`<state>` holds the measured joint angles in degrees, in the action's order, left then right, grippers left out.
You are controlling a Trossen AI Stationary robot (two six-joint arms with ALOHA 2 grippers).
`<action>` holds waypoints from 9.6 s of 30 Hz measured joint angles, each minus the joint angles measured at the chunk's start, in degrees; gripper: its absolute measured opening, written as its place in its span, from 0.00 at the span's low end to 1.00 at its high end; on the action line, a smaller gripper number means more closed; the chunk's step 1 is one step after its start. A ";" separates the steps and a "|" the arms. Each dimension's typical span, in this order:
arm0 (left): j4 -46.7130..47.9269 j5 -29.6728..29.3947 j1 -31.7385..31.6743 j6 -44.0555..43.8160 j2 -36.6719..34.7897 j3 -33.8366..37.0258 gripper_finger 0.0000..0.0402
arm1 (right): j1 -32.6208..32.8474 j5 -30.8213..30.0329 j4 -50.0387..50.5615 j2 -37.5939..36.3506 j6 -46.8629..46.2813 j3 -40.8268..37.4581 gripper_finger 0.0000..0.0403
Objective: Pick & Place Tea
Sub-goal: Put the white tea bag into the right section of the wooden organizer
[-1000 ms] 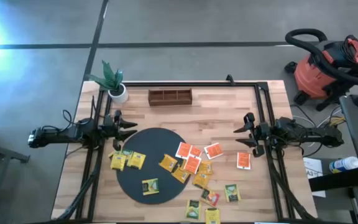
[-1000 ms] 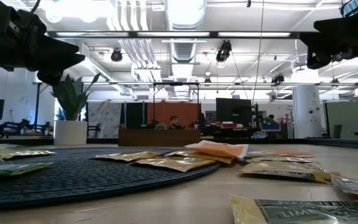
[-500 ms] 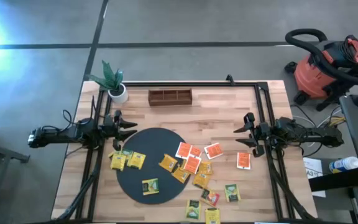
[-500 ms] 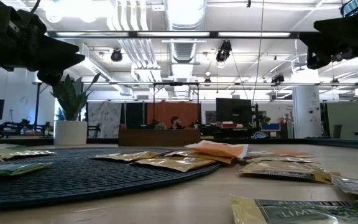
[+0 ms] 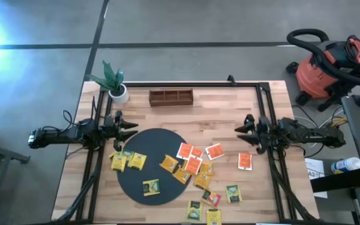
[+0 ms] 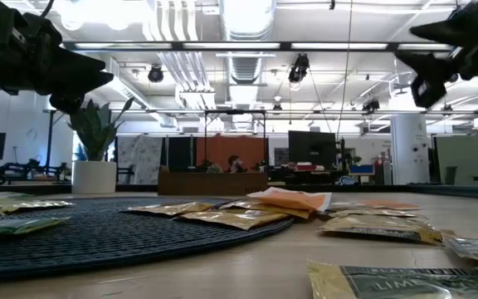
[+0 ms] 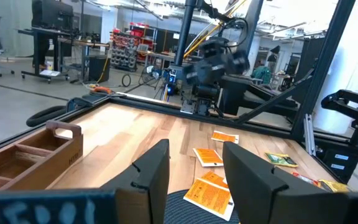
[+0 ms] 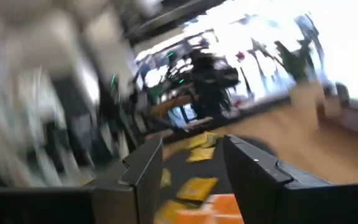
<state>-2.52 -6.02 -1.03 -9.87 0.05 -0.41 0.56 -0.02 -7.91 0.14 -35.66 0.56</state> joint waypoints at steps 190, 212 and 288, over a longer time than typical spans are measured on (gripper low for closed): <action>-19.35 -20.24 -0.08 -63.49 5.27 0.01 0.36 | 1.84 3.05 31.57 72.23 -39.41 35.35 0.38; -21.78 -2.82 -1.15 -35.69 73.01 -33.15 0.35 | 0.94 3.70 14.71 72.72 -51.25 26.37 0.38; -12.94 19.03 -2.37 -26.64 120.86 -68.71 0.35 | -2.12 -8.31 -1.51 82.65 -23.04 29.39 0.04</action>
<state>-15.46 13.01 -3.40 -36.50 120.91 -69.12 -1.56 -8.34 -9.42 82.80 -58.70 29.95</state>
